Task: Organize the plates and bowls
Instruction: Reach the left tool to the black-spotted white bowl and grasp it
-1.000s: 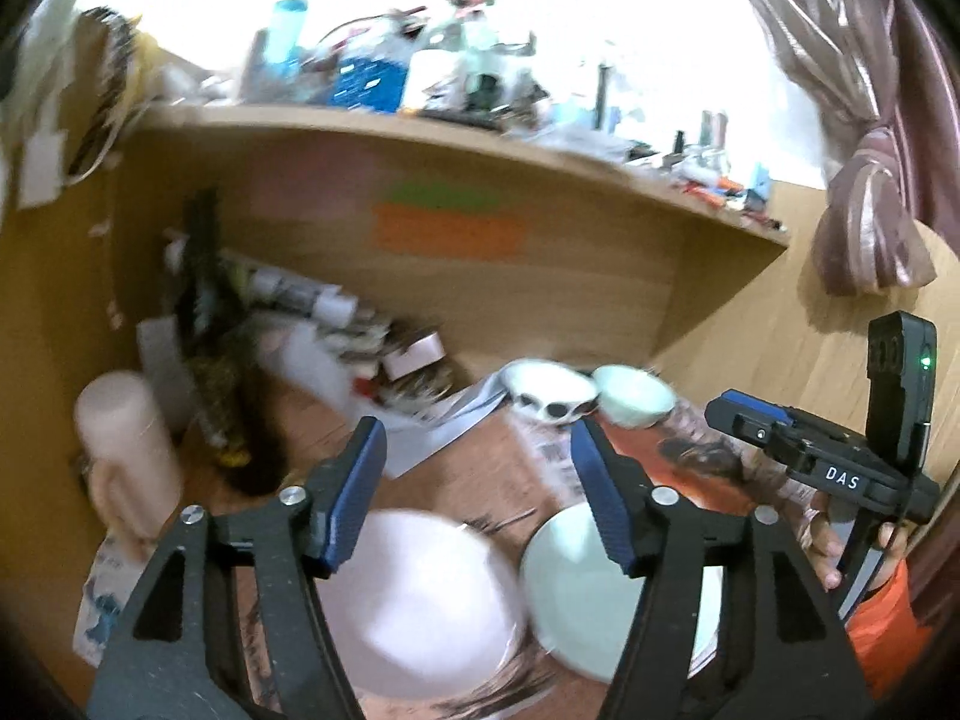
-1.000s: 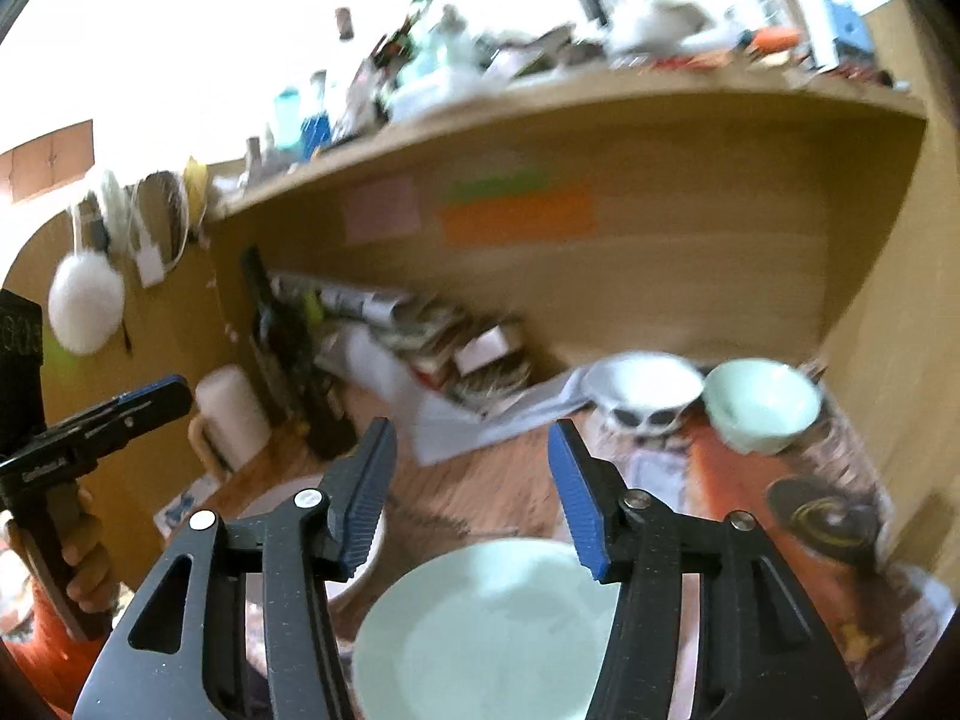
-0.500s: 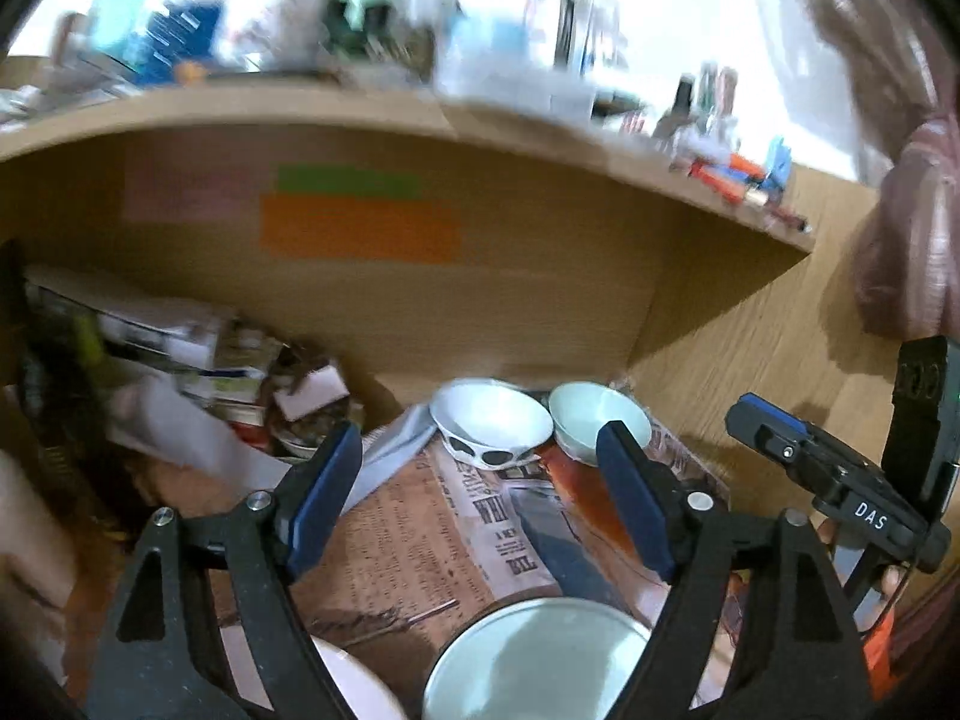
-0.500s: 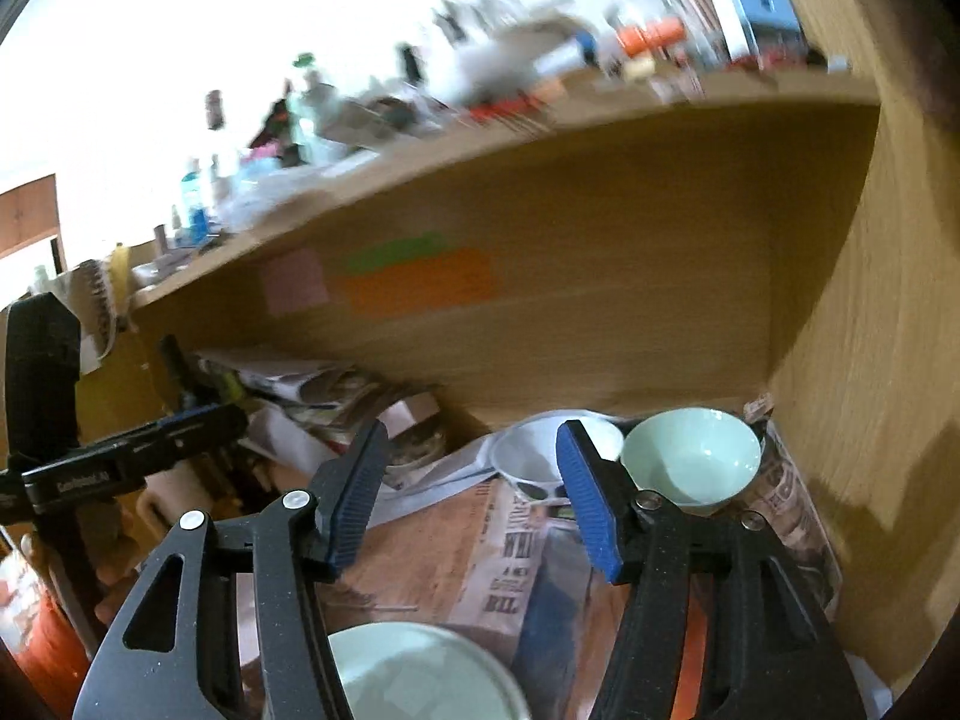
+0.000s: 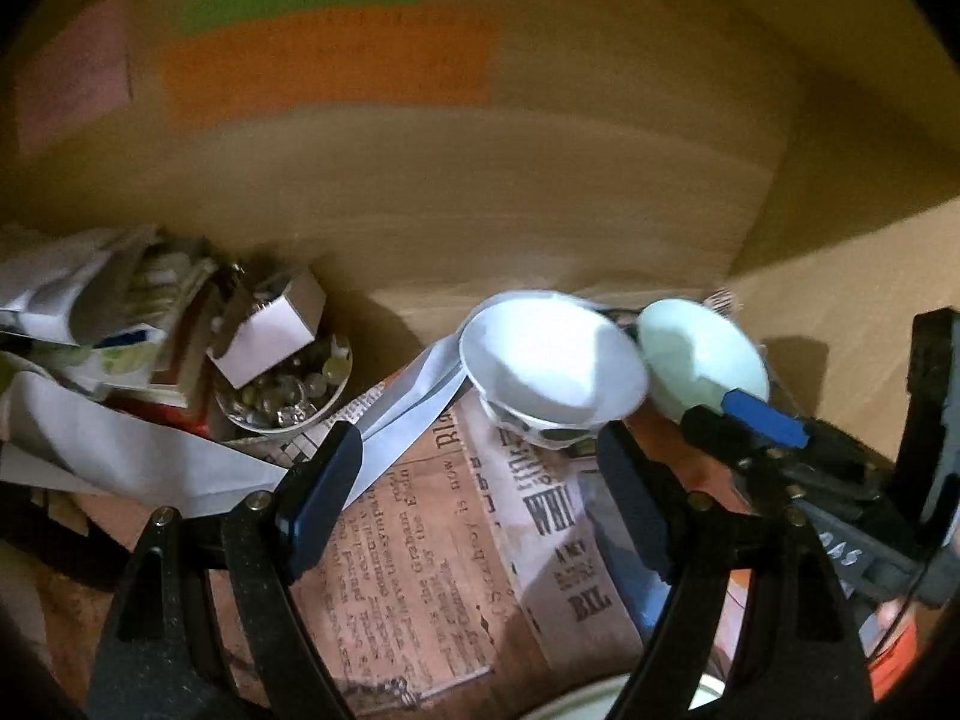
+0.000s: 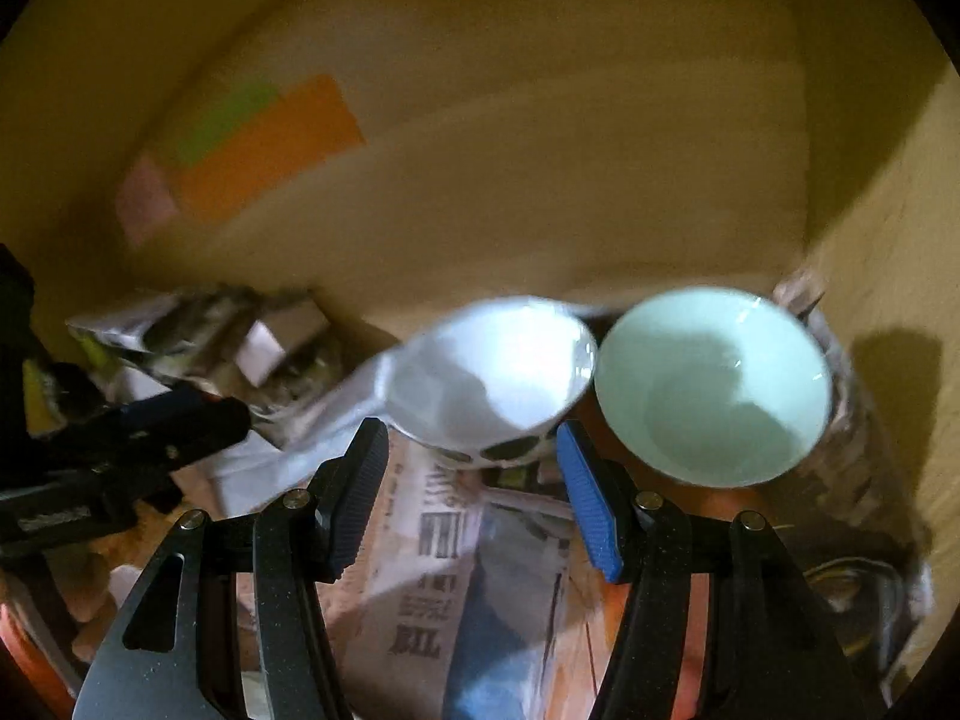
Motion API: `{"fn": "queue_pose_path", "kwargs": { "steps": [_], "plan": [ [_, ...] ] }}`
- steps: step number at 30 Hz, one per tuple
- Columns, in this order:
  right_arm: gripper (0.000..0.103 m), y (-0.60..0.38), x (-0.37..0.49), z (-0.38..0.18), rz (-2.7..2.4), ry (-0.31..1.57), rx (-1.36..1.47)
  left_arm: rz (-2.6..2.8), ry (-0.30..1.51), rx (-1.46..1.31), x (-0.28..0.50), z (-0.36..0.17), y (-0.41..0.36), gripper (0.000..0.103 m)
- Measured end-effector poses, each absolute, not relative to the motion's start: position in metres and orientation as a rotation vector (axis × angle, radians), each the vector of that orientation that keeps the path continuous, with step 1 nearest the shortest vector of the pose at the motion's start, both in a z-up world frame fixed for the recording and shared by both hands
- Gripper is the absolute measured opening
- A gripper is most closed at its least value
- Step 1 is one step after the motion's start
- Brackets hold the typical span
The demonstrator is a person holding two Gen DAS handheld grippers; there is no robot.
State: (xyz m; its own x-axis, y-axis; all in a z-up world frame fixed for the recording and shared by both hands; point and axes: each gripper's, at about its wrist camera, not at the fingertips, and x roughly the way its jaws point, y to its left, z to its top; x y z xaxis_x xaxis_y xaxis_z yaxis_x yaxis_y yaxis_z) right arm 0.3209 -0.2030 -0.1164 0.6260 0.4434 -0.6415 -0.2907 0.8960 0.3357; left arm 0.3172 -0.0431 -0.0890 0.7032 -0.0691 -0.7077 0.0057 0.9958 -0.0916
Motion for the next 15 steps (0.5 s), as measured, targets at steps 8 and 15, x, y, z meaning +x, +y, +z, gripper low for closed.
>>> {"fn": "queue_pose_path", "kwargs": {
  "steps": [8,15],
  "plan": [
    [0.049,-0.197,0.354,-0.147,0.374,0.890,0.240,-0.046,0.870,-0.132,0.355,-0.115,-0.032,0.077],
    [0.047,-0.192,0.365,-0.155,0.330,0.918,0.231,-0.058,0.914,-0.142,0.370,-0.129,-0.028,0.070]
  ]
}}
